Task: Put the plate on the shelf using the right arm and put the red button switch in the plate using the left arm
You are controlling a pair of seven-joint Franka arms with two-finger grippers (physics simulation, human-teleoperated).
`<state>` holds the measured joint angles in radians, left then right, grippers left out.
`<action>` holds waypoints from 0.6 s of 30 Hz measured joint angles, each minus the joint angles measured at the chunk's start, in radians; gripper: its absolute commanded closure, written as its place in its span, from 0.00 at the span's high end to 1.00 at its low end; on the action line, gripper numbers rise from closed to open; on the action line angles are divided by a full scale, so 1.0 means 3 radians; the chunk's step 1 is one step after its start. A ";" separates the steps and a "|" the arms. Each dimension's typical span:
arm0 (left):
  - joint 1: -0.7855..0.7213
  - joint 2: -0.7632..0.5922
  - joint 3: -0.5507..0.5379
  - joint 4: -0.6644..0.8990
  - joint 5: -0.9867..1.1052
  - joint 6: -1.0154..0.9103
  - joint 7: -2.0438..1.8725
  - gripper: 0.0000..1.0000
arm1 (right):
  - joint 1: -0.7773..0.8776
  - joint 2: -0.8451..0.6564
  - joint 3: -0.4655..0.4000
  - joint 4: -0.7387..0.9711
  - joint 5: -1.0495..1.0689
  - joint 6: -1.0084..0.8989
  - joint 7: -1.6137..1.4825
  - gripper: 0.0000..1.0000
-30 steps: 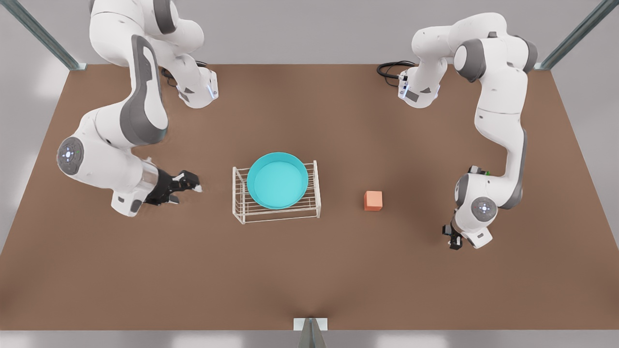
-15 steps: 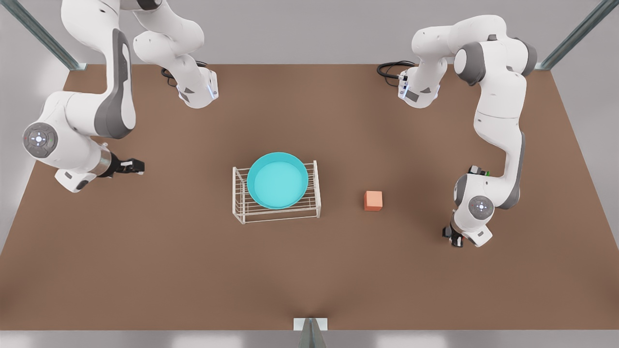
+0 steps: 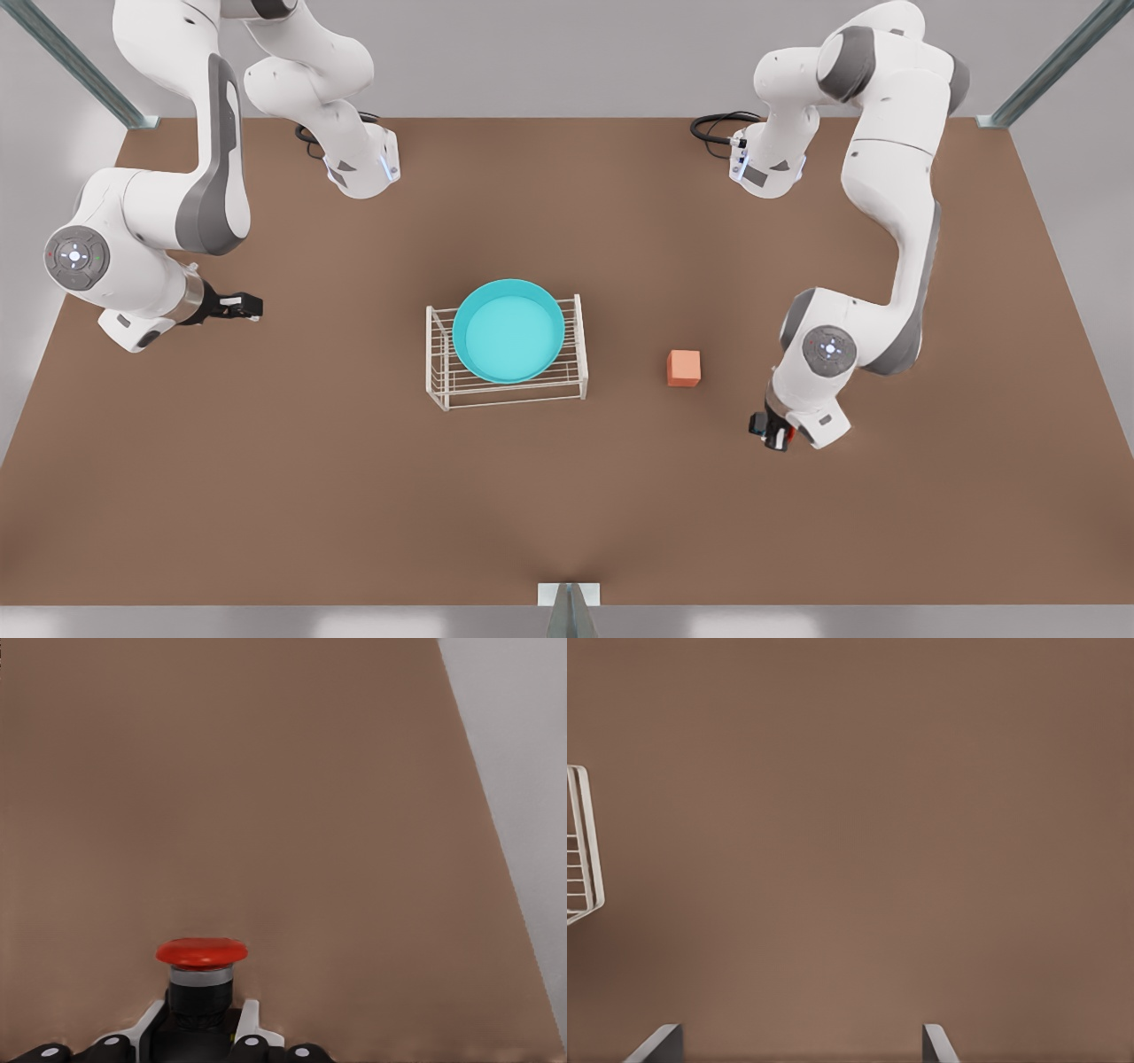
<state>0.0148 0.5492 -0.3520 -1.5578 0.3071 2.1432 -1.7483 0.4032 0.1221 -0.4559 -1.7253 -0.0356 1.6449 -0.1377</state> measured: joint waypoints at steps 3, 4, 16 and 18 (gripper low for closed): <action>-0.0001 -0.0074 -0.0544 0.0169 -0.0046 -0.0435 -0.0251 0.32 | 0.0000 0.0000 -0.0001 0.0002 -0.0001 -0.0002 0.0015 1.00; -0.0005 -0.0082 -0.0725 0.0190 -0.0054 -0.0545 -0.0347 0.32 | 0.0000 0.0000 -0.0001 0.0002 0.0000 -0.0002 0.0020 1.00; -0.0638 0.0272 -0.1253 0.0542 -0.0057 -0.0231 -0.1396 0.32 | 0.0002 0.0001 0.0000 0.0002 0.0002 -0.0005 0.0057 1.00; -0.0749 0.0378 -0.1228 0.0547 -0.0035 0.0009 -0.1516 0.32 | 0.0001 0.0004 0.0001 0.0001 0.0002 -0.0005 0.0060 1.00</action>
<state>-0.2100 0.6626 -0.7204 -1.3936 0.2966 2.1458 -2.2032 0.4036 0.1232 -0.4557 -1.7251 -0.0351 1.6435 -0.1196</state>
